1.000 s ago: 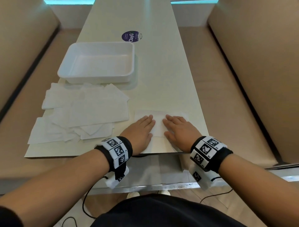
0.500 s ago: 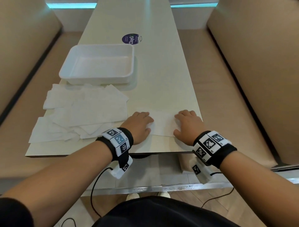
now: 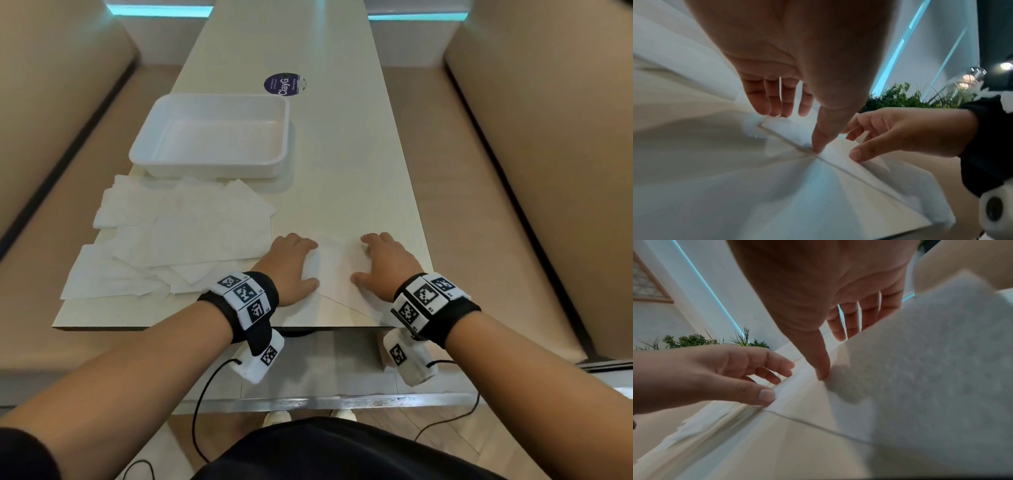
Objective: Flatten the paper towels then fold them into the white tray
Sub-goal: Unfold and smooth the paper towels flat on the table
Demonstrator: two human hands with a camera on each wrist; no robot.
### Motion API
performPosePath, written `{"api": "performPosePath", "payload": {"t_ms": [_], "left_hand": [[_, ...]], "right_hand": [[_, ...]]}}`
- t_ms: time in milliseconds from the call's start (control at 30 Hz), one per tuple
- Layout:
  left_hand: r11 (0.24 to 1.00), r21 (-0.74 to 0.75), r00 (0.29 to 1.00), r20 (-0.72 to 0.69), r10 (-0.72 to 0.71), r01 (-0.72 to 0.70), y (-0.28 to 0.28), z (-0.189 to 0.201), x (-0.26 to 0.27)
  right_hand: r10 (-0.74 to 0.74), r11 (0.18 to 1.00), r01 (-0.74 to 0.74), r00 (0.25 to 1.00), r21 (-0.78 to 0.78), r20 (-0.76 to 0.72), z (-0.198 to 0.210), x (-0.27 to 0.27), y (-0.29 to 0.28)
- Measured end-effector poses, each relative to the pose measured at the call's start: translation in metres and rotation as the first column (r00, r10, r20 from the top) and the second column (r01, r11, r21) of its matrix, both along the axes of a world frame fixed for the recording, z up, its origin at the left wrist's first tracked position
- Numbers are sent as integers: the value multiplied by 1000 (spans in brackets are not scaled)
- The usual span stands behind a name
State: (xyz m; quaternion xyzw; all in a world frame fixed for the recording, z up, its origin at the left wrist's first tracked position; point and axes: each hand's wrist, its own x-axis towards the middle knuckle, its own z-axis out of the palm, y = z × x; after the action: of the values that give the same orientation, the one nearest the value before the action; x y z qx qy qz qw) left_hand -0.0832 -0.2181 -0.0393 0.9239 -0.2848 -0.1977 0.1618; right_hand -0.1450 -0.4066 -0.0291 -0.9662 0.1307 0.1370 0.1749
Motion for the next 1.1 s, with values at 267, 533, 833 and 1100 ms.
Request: {"api": "performPosePath", "payload": {"t_ms": [267,533,833,1100], "left_hand": [[980,38,977,-76,199,-196,-12,-1,3],[978,33,978,-11,209,-208,0,4,5],[925,-179,942,-28,335,-335,60,26,8],[725,-348,777,-16,629,-594,151,37,24]], "right_hand": [[19,999,-22,998,-45,-63,4,10,5],[1,988,-1,1000,154,-3,6,8,-3],[154,965,-150,988,215,-3,27,30,7],[333,842,-351,936,410,117,52,78,64]]}}
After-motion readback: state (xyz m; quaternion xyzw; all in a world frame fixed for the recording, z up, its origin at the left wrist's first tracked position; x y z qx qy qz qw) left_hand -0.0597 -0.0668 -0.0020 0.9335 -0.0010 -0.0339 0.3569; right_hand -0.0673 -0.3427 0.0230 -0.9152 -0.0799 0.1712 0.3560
